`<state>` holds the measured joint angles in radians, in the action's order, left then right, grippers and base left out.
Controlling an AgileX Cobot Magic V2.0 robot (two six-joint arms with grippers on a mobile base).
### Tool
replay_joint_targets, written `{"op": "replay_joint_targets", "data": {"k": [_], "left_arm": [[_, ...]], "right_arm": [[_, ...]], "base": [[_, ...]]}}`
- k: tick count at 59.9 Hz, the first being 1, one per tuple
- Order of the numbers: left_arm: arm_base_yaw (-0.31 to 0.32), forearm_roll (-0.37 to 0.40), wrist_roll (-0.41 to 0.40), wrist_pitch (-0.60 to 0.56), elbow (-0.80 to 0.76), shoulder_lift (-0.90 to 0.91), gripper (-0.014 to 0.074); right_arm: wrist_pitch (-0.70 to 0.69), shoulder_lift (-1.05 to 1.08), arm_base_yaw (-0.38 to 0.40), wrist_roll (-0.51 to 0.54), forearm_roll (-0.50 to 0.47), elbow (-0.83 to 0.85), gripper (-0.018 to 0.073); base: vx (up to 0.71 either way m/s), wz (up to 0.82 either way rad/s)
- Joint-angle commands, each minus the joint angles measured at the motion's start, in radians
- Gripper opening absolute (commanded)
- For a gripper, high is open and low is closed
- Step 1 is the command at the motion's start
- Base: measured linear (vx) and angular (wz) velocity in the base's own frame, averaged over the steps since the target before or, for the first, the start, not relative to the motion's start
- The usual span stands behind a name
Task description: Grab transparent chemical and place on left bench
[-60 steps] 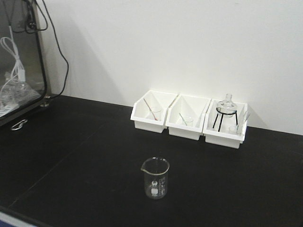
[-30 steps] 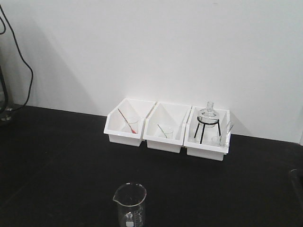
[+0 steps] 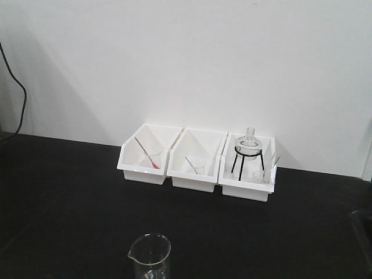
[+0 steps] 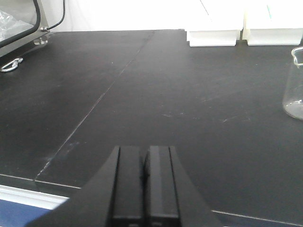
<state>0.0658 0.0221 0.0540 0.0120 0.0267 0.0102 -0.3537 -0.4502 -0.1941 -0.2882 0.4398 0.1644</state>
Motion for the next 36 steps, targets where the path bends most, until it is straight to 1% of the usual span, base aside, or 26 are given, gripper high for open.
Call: {"op": "replay_joint_targets", "data": {"k": [1,13,25,30,36], "left_arm": [[0.002,0.001,-0.008,-0.078,0.016,0.019,-0.0003],[0.002,0.001,-0.008,-0.078,0.016,0.019,-0.0003],[0.002,0.001,-0.008,-0.078,0.016,0.019,-0.0003],[0.002,0.001,-0.008,-0.078,0.016,0.019,-0.0003],[0.002,0.001,-0.008,-0.078,0.016,0.019,-0.0003]], "right_arm": [[-0.074,-0.005,-0.002,0.001,-0.007,0.030,-0.0003],[-0.112,-0.005,-0.002,0.001,-0.008,0.030,-0.0003],[-0.110,-0.006,-0.002,-0.002,-0.007,0.033,-0.0003],[-0.103,-0.023,-0.002,-0.018,0.014,0.059,-0.0003],[-0.103,-0.102,-0.002,-0.031,0.070,0.142,-0.0003]], "base": [[0.00,0.01],[0.00,0.01],[0.00,0.00],[0.00,0.00],[0.00,0.00]]}}
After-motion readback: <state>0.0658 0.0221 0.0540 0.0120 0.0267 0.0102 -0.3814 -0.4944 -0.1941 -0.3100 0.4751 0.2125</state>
